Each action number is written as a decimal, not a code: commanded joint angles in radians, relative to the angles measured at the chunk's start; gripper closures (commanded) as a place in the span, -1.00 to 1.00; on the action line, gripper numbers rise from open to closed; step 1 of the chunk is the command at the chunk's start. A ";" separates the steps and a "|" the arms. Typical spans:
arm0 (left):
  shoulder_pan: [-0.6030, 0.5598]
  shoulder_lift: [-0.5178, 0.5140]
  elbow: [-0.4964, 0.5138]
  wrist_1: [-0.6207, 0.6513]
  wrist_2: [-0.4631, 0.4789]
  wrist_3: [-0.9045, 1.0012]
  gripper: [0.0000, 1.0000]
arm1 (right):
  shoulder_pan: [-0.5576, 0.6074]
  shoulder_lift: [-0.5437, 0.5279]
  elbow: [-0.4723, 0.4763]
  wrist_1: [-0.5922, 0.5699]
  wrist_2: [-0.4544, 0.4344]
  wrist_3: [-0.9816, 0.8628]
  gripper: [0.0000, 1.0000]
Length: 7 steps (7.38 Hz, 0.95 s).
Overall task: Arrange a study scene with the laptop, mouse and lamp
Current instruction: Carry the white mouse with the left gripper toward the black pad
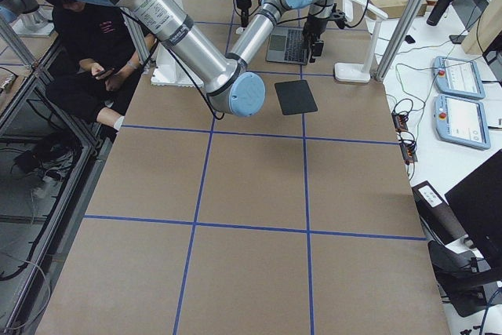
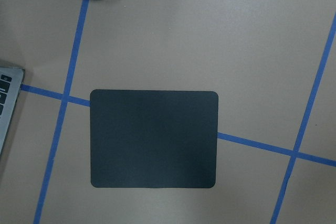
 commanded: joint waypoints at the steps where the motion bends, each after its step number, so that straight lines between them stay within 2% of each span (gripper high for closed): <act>1: -0.054 -0.131 0.115 0.008 -0.031 0.014 -0.15 | 0.004 -0.012 0.008 0.001 -0.001 -0.002 -1.00; 4: -0.078 -0.331 0.316 -0.009 -0.032 0.014 -0.16 | 0.051 -0.035 0.013 0.001 0.000 -0.056 -1.00; 5: -0.078 -0.421 0.411 -0.012 -0.032 0.016 -0.16 | 0.064 -0.036 0.013 0.000 -0.001 -0.056 -1.00; 7: -0.078 -0.531 0.574 -0.093 -0.032 0.008 -0.16 | 0.079 -0.047 0.010 0.001 0.002 -0.056 -1.00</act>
